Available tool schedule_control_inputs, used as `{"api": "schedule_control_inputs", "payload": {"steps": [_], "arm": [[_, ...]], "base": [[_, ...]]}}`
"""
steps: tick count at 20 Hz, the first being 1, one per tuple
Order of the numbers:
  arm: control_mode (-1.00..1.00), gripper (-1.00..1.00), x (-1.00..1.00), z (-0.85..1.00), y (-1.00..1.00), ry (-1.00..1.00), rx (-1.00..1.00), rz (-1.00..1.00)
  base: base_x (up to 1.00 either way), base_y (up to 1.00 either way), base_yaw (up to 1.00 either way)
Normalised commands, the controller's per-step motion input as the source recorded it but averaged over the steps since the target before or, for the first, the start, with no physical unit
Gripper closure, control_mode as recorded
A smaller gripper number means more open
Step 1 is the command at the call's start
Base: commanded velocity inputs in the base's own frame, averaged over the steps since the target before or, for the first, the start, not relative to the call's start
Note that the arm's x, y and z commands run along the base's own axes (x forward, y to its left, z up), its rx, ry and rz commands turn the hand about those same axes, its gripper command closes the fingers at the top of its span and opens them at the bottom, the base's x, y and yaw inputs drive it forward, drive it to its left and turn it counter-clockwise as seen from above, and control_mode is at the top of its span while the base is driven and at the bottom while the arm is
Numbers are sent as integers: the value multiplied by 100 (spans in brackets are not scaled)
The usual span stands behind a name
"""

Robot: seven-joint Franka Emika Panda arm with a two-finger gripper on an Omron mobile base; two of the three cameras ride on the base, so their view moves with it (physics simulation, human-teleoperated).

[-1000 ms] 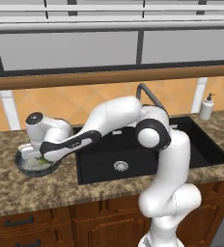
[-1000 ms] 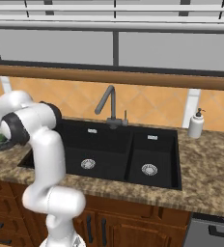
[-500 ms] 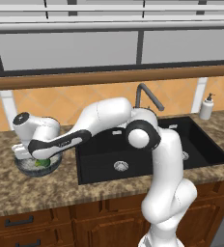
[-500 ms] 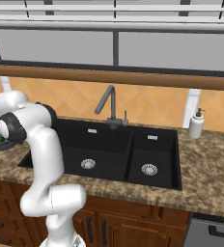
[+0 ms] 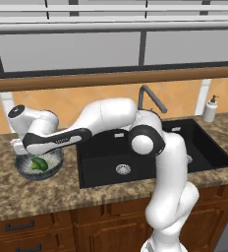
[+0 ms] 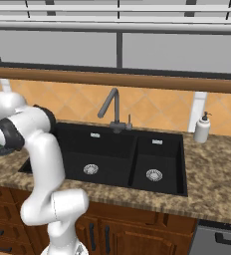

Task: Pick the broccoli from the sink and place it in the bowl. Then pick the bowl and place it in the microwave. Then close the microwave door and press the start button.

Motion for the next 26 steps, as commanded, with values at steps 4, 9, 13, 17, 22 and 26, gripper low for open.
{"api": "schedule_control_inputs", "payload": {"steps": [4,9,13,17,22,26], "arm": [[-100,-100,-32,9,-63,-5,19,-6],[-100,-100,-33,0,-72,0,25,-2],[-100,-100,-26,0,-74,0,21,0],[-100,-100,1,-3,-42,4,11,0],[-100,-100,48,-19,7,9,3,0],[-100,-100,65,-17,41,7,0,0]], "base": [[0,0,0],[0,0,0],[0,0,0],[0,0,0],[0,0,0],[0,0,0]]}}
